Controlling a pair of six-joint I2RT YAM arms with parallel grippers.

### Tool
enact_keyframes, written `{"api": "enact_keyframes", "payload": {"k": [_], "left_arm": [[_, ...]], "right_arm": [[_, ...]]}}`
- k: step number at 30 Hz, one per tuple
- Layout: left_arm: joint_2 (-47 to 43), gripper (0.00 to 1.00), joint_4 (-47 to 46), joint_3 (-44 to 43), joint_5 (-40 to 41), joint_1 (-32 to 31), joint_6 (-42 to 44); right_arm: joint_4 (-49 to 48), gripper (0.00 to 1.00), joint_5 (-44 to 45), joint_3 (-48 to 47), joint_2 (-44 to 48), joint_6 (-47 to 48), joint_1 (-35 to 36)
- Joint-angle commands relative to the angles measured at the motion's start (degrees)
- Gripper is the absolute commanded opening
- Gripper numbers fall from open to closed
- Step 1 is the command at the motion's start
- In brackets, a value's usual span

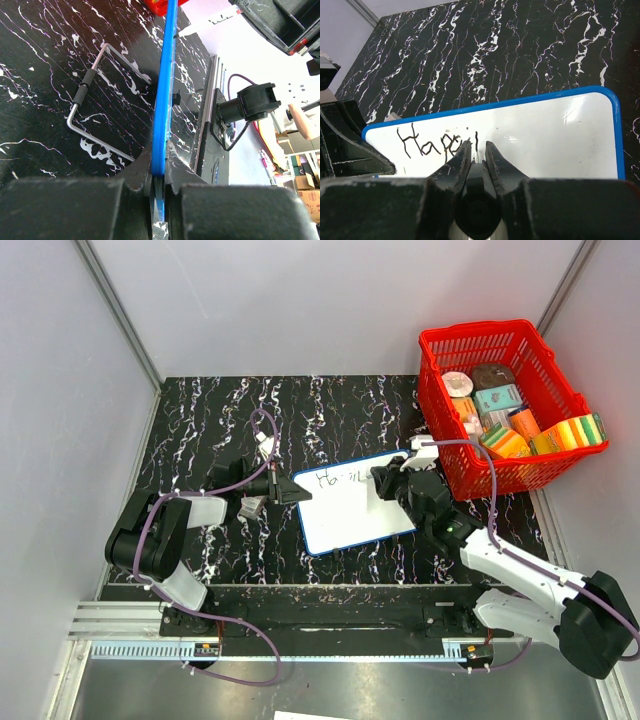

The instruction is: Write a sentence on the whiteboard

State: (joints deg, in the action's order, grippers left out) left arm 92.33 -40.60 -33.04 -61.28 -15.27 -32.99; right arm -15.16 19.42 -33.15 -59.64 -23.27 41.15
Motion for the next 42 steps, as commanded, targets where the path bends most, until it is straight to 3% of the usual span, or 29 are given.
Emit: {"api": "enact_keyframes", "payload": {"k": [1,24,42], "left_arm": [[-0.14,0.00,2.19,-0.45,4.76,-0.20,7.50],[-0.14,0.00,2.10,-0.45,4.50,-0.20,7.50],[-0.14,0.00,2.02,-0.45,4.67,-0.20,7.50]], "right_arm": [[-0.40,0.00,2.02,-1.30,-0.22,0.59,-0.36],[-3.83,0.00,6.33,-4.56,-2.33,2.26,-0.54],[-0.75,0.00,4.84,-2.10,-0.04,1.65,-0.63]]}}
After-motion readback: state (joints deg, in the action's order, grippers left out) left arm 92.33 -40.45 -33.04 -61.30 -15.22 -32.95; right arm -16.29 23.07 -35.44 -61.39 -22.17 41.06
